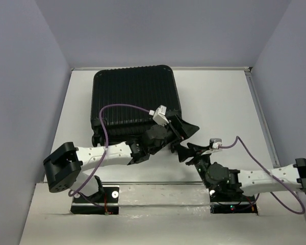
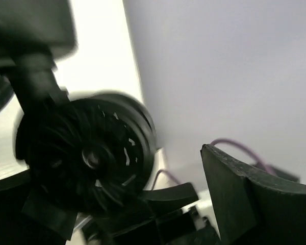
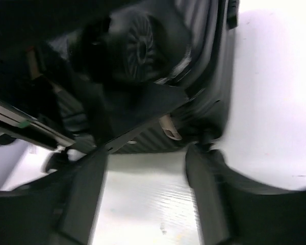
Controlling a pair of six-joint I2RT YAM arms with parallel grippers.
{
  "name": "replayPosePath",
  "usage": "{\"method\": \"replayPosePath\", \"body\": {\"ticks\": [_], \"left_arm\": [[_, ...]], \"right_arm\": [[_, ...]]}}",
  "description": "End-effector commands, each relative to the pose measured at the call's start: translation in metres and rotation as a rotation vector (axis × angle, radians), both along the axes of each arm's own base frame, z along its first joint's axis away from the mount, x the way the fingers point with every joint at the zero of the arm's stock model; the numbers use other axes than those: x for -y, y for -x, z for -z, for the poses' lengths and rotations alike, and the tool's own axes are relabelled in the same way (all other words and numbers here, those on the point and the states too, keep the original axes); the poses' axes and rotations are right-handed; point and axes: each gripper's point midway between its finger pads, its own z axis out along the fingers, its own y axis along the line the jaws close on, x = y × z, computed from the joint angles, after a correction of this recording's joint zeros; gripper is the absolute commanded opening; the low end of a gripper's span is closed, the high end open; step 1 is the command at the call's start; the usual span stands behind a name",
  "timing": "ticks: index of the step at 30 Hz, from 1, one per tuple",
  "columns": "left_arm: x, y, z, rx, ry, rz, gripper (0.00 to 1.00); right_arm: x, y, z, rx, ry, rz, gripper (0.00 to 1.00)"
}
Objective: Pack the luggage
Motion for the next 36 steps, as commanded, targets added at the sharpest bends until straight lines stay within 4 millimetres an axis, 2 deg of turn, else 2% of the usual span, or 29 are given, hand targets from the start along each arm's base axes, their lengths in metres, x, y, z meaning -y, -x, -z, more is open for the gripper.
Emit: {"method": "replayPosePath", "body": {"ticks": [1,2,3,4,5,6,7,8,9,10,11,12,13,14,15,16,17,18,19,21,22,23,25,26,27,28,30,33,36], "left_arm": [[0.007,0.017,-0.092,0.306,-0.040,0.168,0.99],[0.000,0.016,-0.073,0.297,-0.148,0.177,0.99],[-0.013,0.017,-0.067,0.328,-0.270,0.184,0.99],[-0.023,0.015,-0.067,0.336,-0.324,0.169,0.99],[-0.033,0.014,-0.068,0.351,-0.364,0.153,0.99],[-0.053,0.014,-0.079,0.378,-0.381,0.111,0.99],[-0.069,0.013,-0.082,0.384,-0.404,0.077,0.99],[-0.090,0.013,-0.068,0.348,-0.479,0.046,0.99],[-0.114,0.008,-0.059,0.330,-0.520,-0.033,0.98],[-0.145,0.015,-0.068,0.326,-0.510,-0.075,0.97],[-0.165,0.016,-0.065,0.309,-0.517,-0.116,0.94],[-0.186,0.017,-0.054,0.261,-0.519,-0.167,0.90],[-0.218,0.020,-0.066,0.255,-0.466,-0.253,0.80],[-0.241,0.026,-0.045,0.202,-0.524,-0.280,0.75],[-0.259,0.028,-0.028,0.127,-0.503,-0.351,0.64],[-0.278,0.036,-0.027,0.106,-0.445,-0.381,0.62],[-0.294,0.043,-0.004,0.061,-0.492,-0.390,0.62],[-0.302,0.047,0.011,0.010,-0.471,-0.417,0.67],[-0.310,0.054,0.008,-0.001,-0.410,-0.418,0.70],[-0.312,0.060,-0.003,-0.004,-0.355,-0.398,0.76],[-0.316,0.062,0.000,-0.026,-0.360,-0.405,0.77],[-0.322,0.065,0.014,-0.059,-0.446,-0.403,0.82],[-0.324,0.068,0.020,-0.098,-0.499,-0.405,0.84],[-0.326,0.067,0.028,-0.115,-0.586,-0.407,0.85],[-0.330,0.066,0.022,-0.117,-0.616,-0.421,0.86],[-0.334,0.061,0.024,-0.101,-0.715,-0.441,0.88],[-0.332,0.056,0.012,-0.081,-0.732,-0.452,0.90],[-0.329,0.050,0.006,-0.064,-0.790,-0.456,0.90],[-0.335,0.042,-0.012,-0.032,-0.828,-0.489,0.91]], "right_arm": [[0.011,0.005,0.018,-0.099,0.067,-0.033,0.58],[0.013,0.003,0.013,-0.097,0.062,-0.032,0.52],[0.012,0.001,0.007,-0.106,0.070,-0.045,0.42],[0.009,0.000,0.006,-0.115,0.083,-0.057,0.35],[0.001,0.001,0.017,-0.143,0.150,-0.101,0.26],[-0.008,0.000,0.009,-0.152,0.153,-0.116,0.23],[-0.015,0.001,0.011,-0.169,0.179,-0.132,0.19],[-0.020,0.002,0.011,-0.182,0.202,-0.140,0.15],[-0.030,0.006,0.022,-0.208,0.263,-0.182,0.11],[-0.042,0.008,0.010,-0.206,0.250,-0.217,0.09],[-0.050,0.011,0.008,-0.210,0.254,-0.250,0.08],[-0.061,0.018,0.006,-0.221,0.254,-0.316,0.07],[-0.067,0.022,0.005,-0.219,0.269,-0.352,0.07],[-0.074,0.025,-0.006,-0.211,0.251,-0.382,0.07],[-0.082,0.033,-0.011,-0.212,0.249,-0.446,0.07],[-0.088,0.038,-0.016,-0.212,0.242,-0.489,0.07],[-0.096,0.042,-0.028,-0.199,0.221,-0.525,0.07],[-0.103,0.049,-0.029,-0.196,0.236,-0.584,0.08],[-0.111,0.051,-0.023,-0.204,0.265,-0.607,0.09],[-0.121,0.053,-0.027,-0.199,0.274,-0.635,0.13],[-0.124,0.053,-0.025,-0.199,0.285,-0.637,0.14],[-0.129,0.052,-0.023,-0.196,0.303,-0.643,0.15],[-0.130,0.051,-0.024,-0.190,0.310,-0.642,0.16],[-0.129,0.050,-0.025,-0.184,0.312,-0.636,0.16],[-0.125,0.048,-0.028,-0.173,0.309,-0.621,0.18],[-0.122,0.047,-0.027,-0.172,0.309,-0.615,0.19],[-0.116,0.048,-0.033,-0.162,0.285,-0.610,0.22],[-0.109,0.050,-0.025,-0.168,0.289,-0.611,0.24],[-0.104,0.049,-0.023,-0.170,0.285,-0.609,0.27]]}}
